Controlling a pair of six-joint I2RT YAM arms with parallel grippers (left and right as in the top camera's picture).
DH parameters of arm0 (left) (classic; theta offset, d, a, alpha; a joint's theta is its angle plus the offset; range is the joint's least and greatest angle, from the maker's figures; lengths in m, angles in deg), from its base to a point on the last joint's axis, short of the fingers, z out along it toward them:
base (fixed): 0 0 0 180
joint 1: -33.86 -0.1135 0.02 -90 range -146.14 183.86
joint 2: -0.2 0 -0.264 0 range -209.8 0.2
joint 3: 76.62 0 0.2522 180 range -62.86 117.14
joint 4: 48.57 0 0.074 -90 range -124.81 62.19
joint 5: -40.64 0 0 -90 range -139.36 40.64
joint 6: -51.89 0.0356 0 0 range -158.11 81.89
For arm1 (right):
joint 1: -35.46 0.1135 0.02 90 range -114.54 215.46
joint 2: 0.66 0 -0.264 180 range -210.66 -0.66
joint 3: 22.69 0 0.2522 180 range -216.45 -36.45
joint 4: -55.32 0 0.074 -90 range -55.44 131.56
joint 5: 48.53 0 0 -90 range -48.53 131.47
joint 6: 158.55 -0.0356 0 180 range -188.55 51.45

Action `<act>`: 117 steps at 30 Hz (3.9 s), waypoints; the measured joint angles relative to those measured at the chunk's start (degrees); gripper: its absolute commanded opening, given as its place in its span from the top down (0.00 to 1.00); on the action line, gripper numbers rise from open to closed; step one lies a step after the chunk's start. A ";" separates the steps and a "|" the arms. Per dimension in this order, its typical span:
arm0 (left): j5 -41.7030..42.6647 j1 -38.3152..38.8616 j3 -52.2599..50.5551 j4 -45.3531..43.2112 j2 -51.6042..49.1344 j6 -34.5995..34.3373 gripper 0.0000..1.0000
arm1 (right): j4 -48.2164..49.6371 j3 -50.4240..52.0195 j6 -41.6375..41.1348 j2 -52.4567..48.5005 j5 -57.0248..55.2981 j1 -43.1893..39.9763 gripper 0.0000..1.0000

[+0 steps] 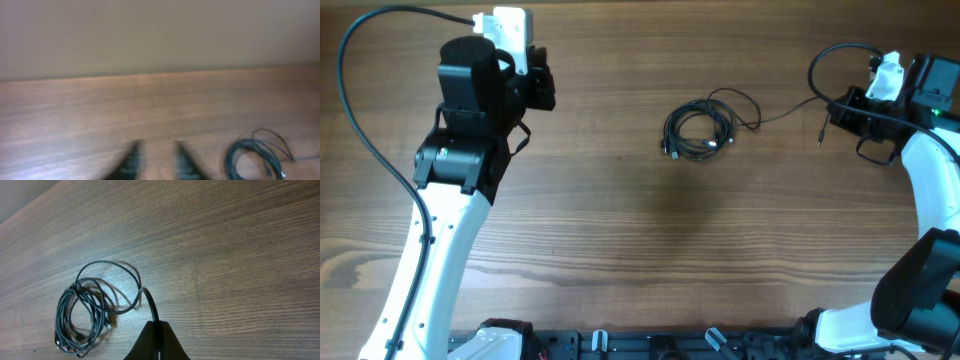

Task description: Untangle cables

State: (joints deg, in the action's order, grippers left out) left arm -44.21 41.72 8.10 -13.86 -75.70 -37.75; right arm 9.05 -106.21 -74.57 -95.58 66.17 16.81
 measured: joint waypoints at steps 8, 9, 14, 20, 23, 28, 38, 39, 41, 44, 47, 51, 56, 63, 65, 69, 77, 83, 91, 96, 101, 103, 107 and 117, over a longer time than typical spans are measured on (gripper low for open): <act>12.87 0.37 0.04 1.75 -7.21 0.44 0.22 | -5.53 0.00 -0.68 0.00 -2.34 0.24 0.96; 14.38 1.03 0.04 1.70 -9.86 0.44 0.24 | -6.08 0.00 -0.68 0.00 -2.54 0.46 0.96; 17.29 6.56 0.02 -1.40 -18.03 0.42 0.23 | -10.14 0.00 -1.95 0.00 -8.98 4.42 0.40; 18.18 11.58 0.04 -5.97 -18.71 0.42 0.23 | -4.02 0.00 4.07 0.00 -12.31 18.78 0.17; 18.21 11.58 0.04 -6.01 -18.82 0.42 0.22 | -0.44 0.04 7.69 -1.20 -11.87 21.03 0.16; 18.34 11.58 0.04 -6.05 -18.82 0.42 0.22 | 7.37 0.04 11.76 -9.40 -10.97 21.29 0.18; 18.34 11.58 0.04 -6.01 -18.84 0.42 0.22 | 10.80 -0.02 14.40 -19.28 -3.72 22.05 0.59; 18.34 11.58 0.04 -6.01 -18.84 0.42 0.22 | 10.88 -0.02 14.34 -19.28 -3.50 22.69 0.80; 18.34 11.58 0.04 -5.99 -18.84 0.42 0.22 | 10.97 -0.02 13.68 -19.28 -3.26 23.91 0.96; 18.34 11.58 0.04 -5.64 -18.84 0.42 0.22 | 9.20 -0.94 10.10 -19.28 -2.60 24.74 0.96; 18.34 11.58 0.04 -5.55 -18.84 0.42 0.22 | 1.20 -5.51 8.37 -18.67 -2.16 24.74 0.96; 18.36 11.58 0.04 -4.87 -18.84 0.42 0.20 | -4.98 -7.76 5.77 -10.58 -3.96 24.74 0.96; 18.82 12.09 0.04 -1.16 -19.10 0.52 0.19 | -12.57 -8.44 1.66 -0.96 -6.34 24.74 0.96; 24.81 14.49 0.04 -0.66 -20.09 4.33 0.18 | -17.42 -8.44 1.03 10.80 -6.21 24.74 0.96; 27.45 14.56 0.04 -1.01 -22.05 4.76 0.18 | -17.46 -8.44 0.94 15.56 -6.05 24.74 0.96; 34.10 17.42 0.04 -2.27 -28.02 5.64 0.18 | -17.68 -8.46 0.81 21.03 -6.16 24.74 0.96; 36.39 24.13 0.04 -10.73 -29.33 6.08 0.20 | -18.12 -8.46 0.61 20.98 -6.36 24.74 0.96; 36.57 26.03 0.04 -15.69 -29.66 6.08 0.24 | -18.91 -8.46 -0.42 20.98 -6.36 24.74 0.96; 35.08 28.87 0.02 -22.18 -36.15 5.42 0.32 | -19.65 -8.46 -0.46 20.98 -6.36 24.74 0.96; 30.80 30.12 0.02 -28.98 -37.81 4.31 0.33 | -20.31 -8.46 -0.48 20.98 -6.32 24.74 0.96; 28.76 30.47 0.02 -30.21 -41.24 3.17 0.36 | -20.28 -8.46 -0.48 20.98 -6.29 24.74 0.96; 28.70 30.51 0.02 -31.47 -41.77 2.45 0.47 | -20.28 -8.46 -0.48 20.98 -6.29 24.74 0.96; 28.52 31.45 0.02 -33.00 -42.05 1.92 0.96 | -20.41 -8.46 -0.48 20.98 -6.29 24.74 0.96; 27.02 29.68 0.02 -31.41 -43.87 0.79 0.96 | -21.22 -8.46 -0.48 20.98 -6.34 24.74 0.96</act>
State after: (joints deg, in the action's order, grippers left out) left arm -17.20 71.40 8.12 -45.27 -119.57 -36.96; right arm -12.17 -114.67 -75.05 -74.59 59.84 41.55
